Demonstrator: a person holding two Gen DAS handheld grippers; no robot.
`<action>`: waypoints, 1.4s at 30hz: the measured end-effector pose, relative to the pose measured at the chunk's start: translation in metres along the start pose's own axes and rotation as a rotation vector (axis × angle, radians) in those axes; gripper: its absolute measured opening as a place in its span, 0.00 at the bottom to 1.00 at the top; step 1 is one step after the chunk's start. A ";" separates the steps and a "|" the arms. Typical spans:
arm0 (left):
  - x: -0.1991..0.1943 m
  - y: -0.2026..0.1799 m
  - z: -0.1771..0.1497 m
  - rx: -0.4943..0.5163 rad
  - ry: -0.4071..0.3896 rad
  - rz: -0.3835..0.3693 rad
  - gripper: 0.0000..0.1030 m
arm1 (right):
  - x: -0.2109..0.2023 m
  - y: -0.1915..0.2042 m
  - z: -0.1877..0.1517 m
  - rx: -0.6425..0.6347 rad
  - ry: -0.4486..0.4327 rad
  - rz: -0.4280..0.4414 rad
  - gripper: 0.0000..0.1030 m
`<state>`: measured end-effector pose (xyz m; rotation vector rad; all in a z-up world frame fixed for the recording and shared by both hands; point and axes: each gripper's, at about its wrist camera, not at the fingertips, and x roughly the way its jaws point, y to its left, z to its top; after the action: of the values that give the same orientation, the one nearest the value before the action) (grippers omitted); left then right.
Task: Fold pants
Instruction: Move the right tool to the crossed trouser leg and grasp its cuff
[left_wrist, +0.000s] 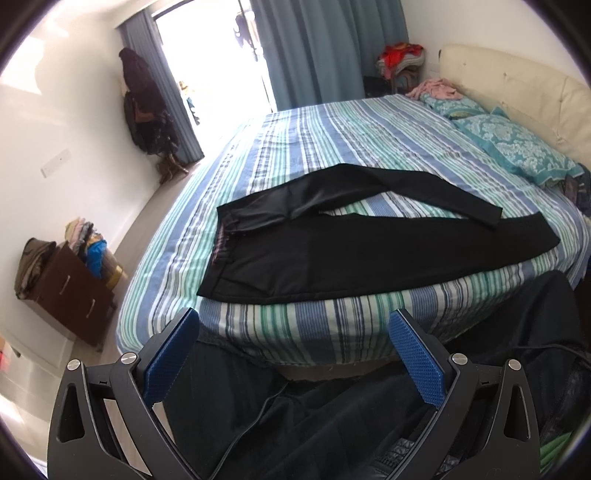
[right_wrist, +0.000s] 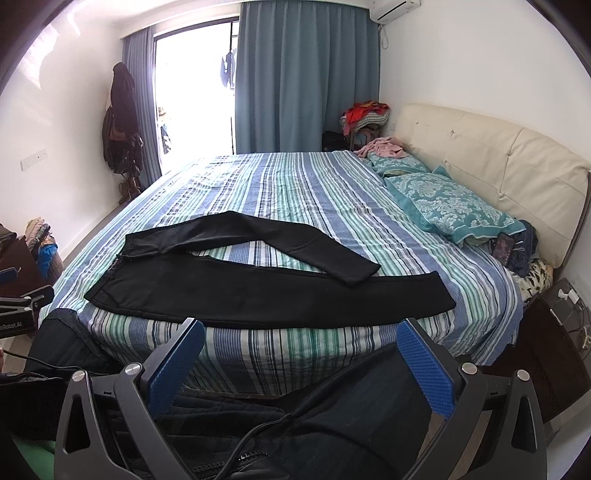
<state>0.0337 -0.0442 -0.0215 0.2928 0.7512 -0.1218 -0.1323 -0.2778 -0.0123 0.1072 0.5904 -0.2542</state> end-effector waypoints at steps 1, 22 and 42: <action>0.003 -0.004 0.005 0.016 0.000 -0.006 1.00 | 0.002 0.000 -0.001 0.005 0.001 0.024 1.00; 0.153 0.006 0.055 -0.222 0.267 -0.070 0.99 | 0.375 -0.117 0.018 -0.266 0.466 0.117 0.53; 0.254 -0.027 0.106 -0.178 0.364 -0.084 0.99 | 0.488 -0.171 0.250 -0.274 0.156 -0.210 0.13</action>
<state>0.2818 -0.1037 -0.1292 0.1136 1.1289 -0.0809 0.3473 -0.5860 -0.0847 -0.2025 0.7869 -0.3682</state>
